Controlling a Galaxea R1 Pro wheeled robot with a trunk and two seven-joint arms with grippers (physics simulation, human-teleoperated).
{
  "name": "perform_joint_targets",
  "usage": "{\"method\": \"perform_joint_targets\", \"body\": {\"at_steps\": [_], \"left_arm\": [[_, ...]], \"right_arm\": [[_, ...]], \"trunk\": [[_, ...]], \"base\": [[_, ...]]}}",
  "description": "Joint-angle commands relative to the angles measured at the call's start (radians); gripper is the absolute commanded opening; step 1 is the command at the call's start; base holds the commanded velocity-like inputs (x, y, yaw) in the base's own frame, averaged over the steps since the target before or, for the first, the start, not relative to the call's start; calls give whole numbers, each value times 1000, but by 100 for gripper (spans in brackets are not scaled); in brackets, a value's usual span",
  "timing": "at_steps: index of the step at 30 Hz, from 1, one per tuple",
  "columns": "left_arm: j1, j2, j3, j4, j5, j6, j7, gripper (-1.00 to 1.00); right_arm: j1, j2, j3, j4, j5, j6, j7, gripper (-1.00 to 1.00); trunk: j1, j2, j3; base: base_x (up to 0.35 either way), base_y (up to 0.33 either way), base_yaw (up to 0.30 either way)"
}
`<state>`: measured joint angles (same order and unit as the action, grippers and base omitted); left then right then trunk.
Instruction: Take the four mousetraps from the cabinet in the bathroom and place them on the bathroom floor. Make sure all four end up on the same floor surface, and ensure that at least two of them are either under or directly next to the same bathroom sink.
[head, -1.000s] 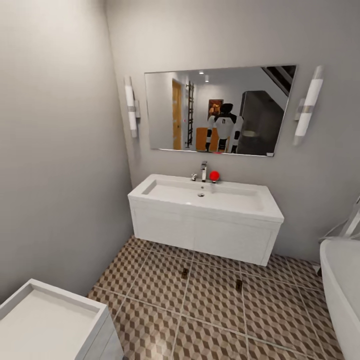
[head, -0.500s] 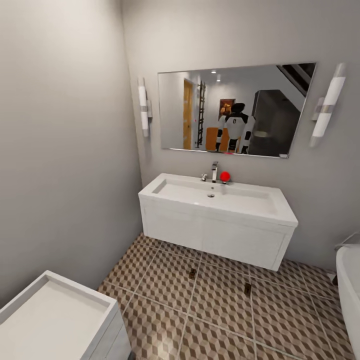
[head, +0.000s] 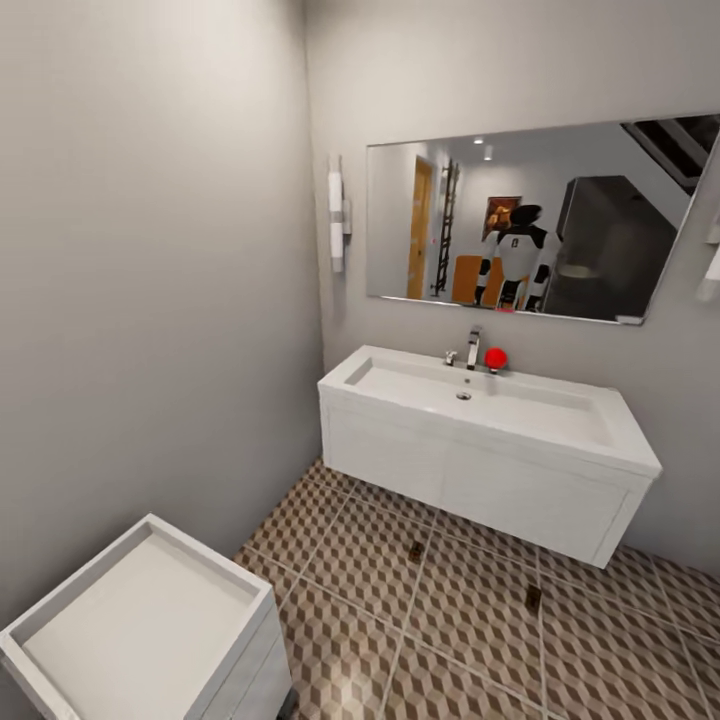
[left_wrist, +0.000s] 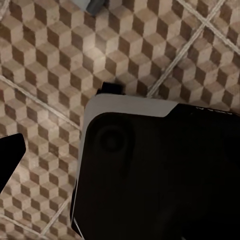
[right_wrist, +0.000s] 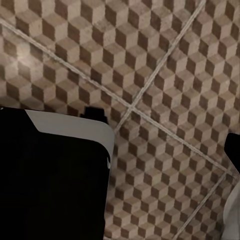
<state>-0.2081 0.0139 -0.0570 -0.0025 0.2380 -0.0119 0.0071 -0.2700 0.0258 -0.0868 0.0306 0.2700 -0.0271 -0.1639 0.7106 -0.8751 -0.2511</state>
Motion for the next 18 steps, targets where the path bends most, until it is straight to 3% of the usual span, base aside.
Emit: {"method": "perform_joint_targets", "body": {"at_steps": [1, 6, 18], "left_arm": [[0, 0, -6, 0, 8, -1, 1, 100], [6, -2, -6, 0, 9, -2, 1, 100], [9, -2, -6, -1, 9, -2, 1, 100]], "right_arm": [[-2, 0, -8, 3, 11, -2, -5, 100], [-2, -1, -7, 3, 15, -1, -5, 100], [20, 7, -7, 3, 94, -1, -5, 100]], "trunk": [[0, -1, -1], [0, -1, -1], [0, -1, -1]], "base": [[0, 0, 278], [0, 0, 279], [0, 0, 279]]}}
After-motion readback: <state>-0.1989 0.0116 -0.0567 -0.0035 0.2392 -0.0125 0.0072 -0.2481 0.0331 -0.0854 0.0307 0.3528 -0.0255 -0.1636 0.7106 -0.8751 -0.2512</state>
